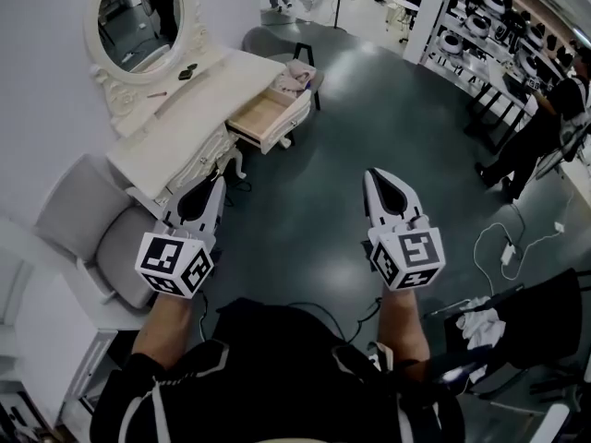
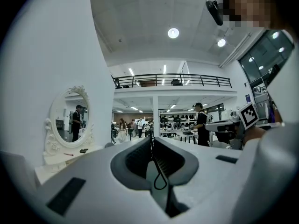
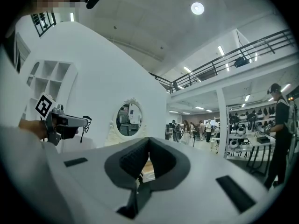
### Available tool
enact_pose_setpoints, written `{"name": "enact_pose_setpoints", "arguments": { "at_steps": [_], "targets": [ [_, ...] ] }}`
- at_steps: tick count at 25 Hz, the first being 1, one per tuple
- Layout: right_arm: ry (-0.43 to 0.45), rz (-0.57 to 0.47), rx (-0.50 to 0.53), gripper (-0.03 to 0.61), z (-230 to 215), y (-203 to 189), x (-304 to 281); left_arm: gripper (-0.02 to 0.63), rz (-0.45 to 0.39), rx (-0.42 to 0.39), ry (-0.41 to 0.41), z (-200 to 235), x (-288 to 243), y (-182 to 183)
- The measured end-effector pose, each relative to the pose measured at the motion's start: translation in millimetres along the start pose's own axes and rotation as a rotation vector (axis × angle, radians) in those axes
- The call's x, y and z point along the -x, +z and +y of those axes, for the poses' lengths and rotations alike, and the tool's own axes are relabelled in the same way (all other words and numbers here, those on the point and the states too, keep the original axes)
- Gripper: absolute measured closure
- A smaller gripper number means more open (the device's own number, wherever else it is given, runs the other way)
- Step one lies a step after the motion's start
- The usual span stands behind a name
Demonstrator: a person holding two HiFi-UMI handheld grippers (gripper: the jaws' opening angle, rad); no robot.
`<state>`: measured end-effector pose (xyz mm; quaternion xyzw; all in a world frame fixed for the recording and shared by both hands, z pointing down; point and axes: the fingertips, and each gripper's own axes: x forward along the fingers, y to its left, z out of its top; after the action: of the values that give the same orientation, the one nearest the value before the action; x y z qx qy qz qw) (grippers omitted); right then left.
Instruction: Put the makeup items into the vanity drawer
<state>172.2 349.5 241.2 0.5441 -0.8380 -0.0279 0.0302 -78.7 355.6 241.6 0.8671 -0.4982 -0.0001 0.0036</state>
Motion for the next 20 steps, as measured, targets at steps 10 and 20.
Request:
{"name": "enact_pose_setpoints", "arguments": {
  "at_steps": [10, 20],
  "targets": [
    [0.013, 0.025, -0.01, 0.574, -20.4, -14.8, -26.8, 0.589, 0.019, -0.004, -0.007, 5.3, -35.9, -7.7],
    [0.011, 0.036, 0.023, 0.574, -28.7, -1.2, -110.2, 0.589, -0.022, 0.021, -0.035, 59.1, -92.7, -4.9]
  ]
}}
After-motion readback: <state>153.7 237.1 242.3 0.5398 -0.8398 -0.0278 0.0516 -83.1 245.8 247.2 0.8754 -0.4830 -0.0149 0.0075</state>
